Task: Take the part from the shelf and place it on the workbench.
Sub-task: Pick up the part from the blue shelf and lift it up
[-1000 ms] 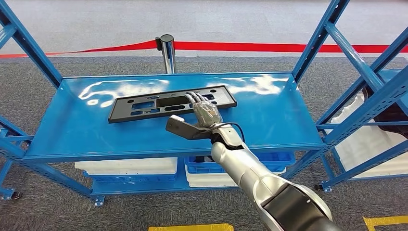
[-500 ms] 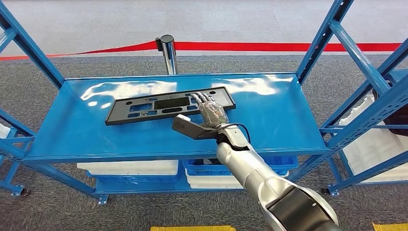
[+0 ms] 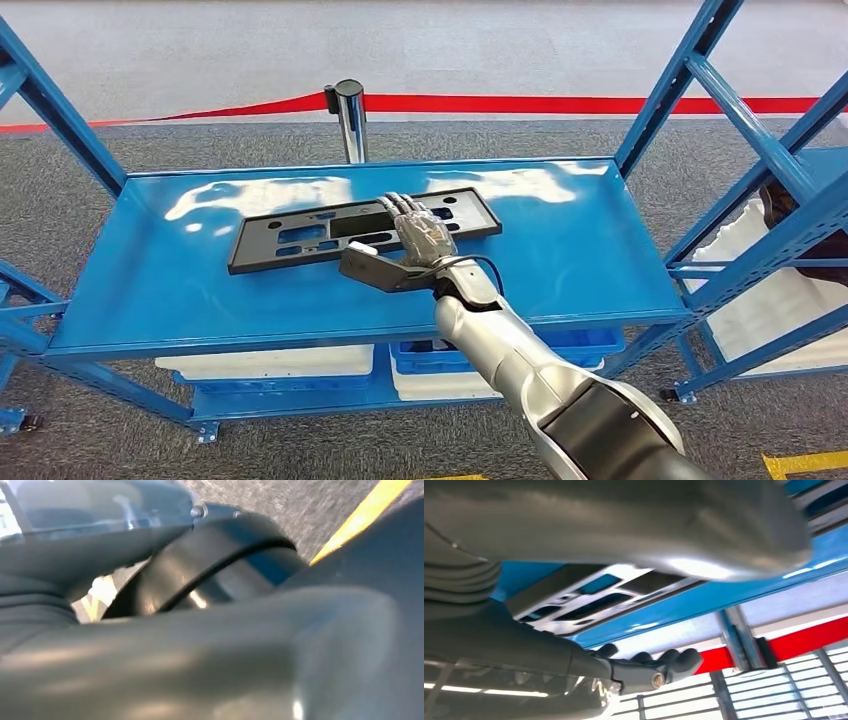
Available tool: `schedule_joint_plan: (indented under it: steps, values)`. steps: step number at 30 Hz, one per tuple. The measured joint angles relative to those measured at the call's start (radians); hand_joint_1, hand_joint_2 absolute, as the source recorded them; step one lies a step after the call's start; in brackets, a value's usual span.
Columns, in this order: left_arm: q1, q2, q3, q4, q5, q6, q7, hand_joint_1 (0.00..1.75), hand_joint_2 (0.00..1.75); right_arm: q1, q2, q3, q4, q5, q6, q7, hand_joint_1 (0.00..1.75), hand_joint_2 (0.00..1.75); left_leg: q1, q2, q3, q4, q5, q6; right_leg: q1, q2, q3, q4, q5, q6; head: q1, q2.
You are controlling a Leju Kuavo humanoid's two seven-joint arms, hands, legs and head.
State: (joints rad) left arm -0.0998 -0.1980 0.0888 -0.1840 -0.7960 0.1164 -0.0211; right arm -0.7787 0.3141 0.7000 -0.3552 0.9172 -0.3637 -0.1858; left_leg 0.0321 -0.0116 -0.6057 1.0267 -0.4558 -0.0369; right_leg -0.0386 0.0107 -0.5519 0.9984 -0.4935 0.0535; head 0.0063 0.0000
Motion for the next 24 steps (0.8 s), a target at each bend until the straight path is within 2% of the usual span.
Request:
schedule_joint_plan:
  steps: [1, 2, 4, 5, 6, 7, 8, 9, 10, 11, 12, 15, 20, 24]
  values:
    - [0.000, 0.000, 0.000, 0.000, -0.001, 0.000, 0.000, 0.00, 0.00, -0.001, 0.000, 0.000, -0.001, 0.000, -0.001, 0.000, 0.00, 0.00, -0.001, 0.000, 0.003, -0.002, -0.001, 0.007, 0.000, -0.001, -0.014, 0.028, -0.015, 0.000, 0.004, 0.000]
    - [0.000, 0.000, 0.000, 0.000, -0.002, 0.000, 0.000, 0.00, 0.00, -0.001, 0.000, 0.000, -0.001, 0.000, -0.001, 0.000, 0.00, 0.00, -0.002, 0.001, 0.006, -0.004, -0.002, 0.012, 0.002, -0.003, -0.041, 0.080, -0.040, 0.000, 0.009, 0.000]
    - [0.000, 0.000, 0.000, 0.000, -0.003, 0.000, 0.000, 0.00, 0.00, 0.000, -0.001, 0.000, -0.002, -0.001, -0.002, 0.000, 0.00, 0.00, -0.006, 0.002, 0.010, -0.005, -0.005, 0.019, 0.009, -0.003, -0.123, 0.227, -0.094, -0.003, 0.021, 0.000]
    - [0.001, 0.000, 0.000, 0.000, -0.004, 0.000, 0.000, 0.00, 0.00, 0.003, -0.002, 0.000, -0.002, -0.001, -0.002, 0.000, 0.00, 0.00, -0.010, 0.002, 0.012, -0.006, -0.007, 0.022, 0.013, -0.003, -0.159, 0.285, -0.107, -0.006, 0.026, 0.000]
    - [0.002, 0.000, 0.000, 0.000, -0.005, 0.001, 0.000, 0.00, 0.00, 0.005, -0.003, 0.000, -0.002, -0.001, -0.002, 0.000, 0.00, 0.00, -0.013, 0.001, 0.015, -0.006, -0.010, 0.025, 0.017, -0.003, -0.180, 0.309, -0.100, -0.010, 0.030, 0.000]
    - [0.003, 0.000, 0.000, 0.000, -0.006, 0.001, 0.000, 0.00, 0.00, 0.007, -0.004, 0.000, -0.002, -0.001, -0.002, 0.000, 0.00, 0.00, -0.017, 0.001, 0.019, -0.006, -0.012, 0.028, 0.022, -0.003, -0.182, 0.294, -0.074, -0.016, 0.035, 0.000]
    - [0.003, 0.000, 0.000, 0.000, -0.007, 0.002, 0.000, 0.00, 0.00, 0.006, -0.004, 0.000, -0.002, -0.002, -0.003, 0.000, 0.00, 0.00, -0.021, -0.001, 0.024, -0.006, -0.015, 0.030, 0.028, -0.003, -0.164, 0.238, -0.034, -0.025, 0.039, 0.000]
    - [0.003, 0.000, 0.000, 0.000, -0.008, 0.004, 0.000, 0.00, 0.00, 0.004, -0.005, 0.000, -0.002, -0.002, -0.004, 0.000, 0.00, 0.00, -0.022, -0.002, 0.028, -0.007, -0.018, 0.031, 0.036, -0.003, -0.136, 0.165, 0.009, -0.037, 0.043, 0.000]
    - [0.003, -0.001, 0.000, 0.000, -0.009, 0.006, 0.001, 0.00, 0.00, 0.001, -0.005, 0.000, -0.002, -0.002, -0.005, 0.000, 0.00, 0.00, -0.026, -0.003, 0.031, -0.006, -0.021, 0.031, 0.045, -0.004, -0.106, 0.095, 0.039, -0.049, 0.045, 0.000]
    - [0.002, -0.002, 0.000, 0.000, -0.011, 0.008, 0.002, 0.00, 0.00, -0.001, -0.004, 0.000, -0.002, -0.002, -0.006, 0.000, 0.00, 0.00, -0.029, -0.004, 0.032, -0.005, -0.024, 0.030, 0.049, -0.004, -0.083, 0.044, 0.058, -0.056, 0.046, 0.000]
    - [0.002, -0.002, 0.000, 0.000, -0.012, 0.010, 0.004, 0.00, 0.00, -0.002, -0.004, 0.000, -0.002, -0.002, -0.007, 0.000, 0.00, 0.00, -0.031, -0.005, 0.030, -0.005, -0.026, 0.031, 0.051, -0.005, -0.071, 0.018, 0.062, -0.054, 0.045, 0.000]
    - [0.005, -0.002, 0.001, 0.000, -0.012, 0.009, 0.012, 0.00, 0.00, 0.002, -0.004, 0.000, -0.002, 0.002, -0.011, 0.002, 0.00, 0.00, -0.033, -0.001, 0.031, -0.008, -0.027, 0.033, 0.049, -0.002, -0.066, 0.009, 0.060, -0.039, 0.037, 0.000]
    - [0.005, -0.002, 0.004, 0.000, -0.013, 0.008, 0.018, 0.00, 0.00, 0.004, -0.004, 0.000, -0.002, 0.014, -0.013, 0.017, 0.00, 0.00, -0.032, -0.001, 0.037, -0.017, -0.025, 0.029, 0.049, -0.001, -0.065, 0.009, 0.057, -0.045, 0.022, 0.000]
    - [0.005, -0.002, 0.010, 0.000, -0.015, 0.008, 0.016, 0.00, 0.00, 0.004, -0.004, 0.000, -0.002, 0.014, -0.015, 0.024, 0.00, 0.00, -0.031, 0.000, 0.038, -0.019, -0.025, 0.027, 0.049, -0.001, -0.065, 0.009, 0.057, -0.046, 0.018, 0.000]
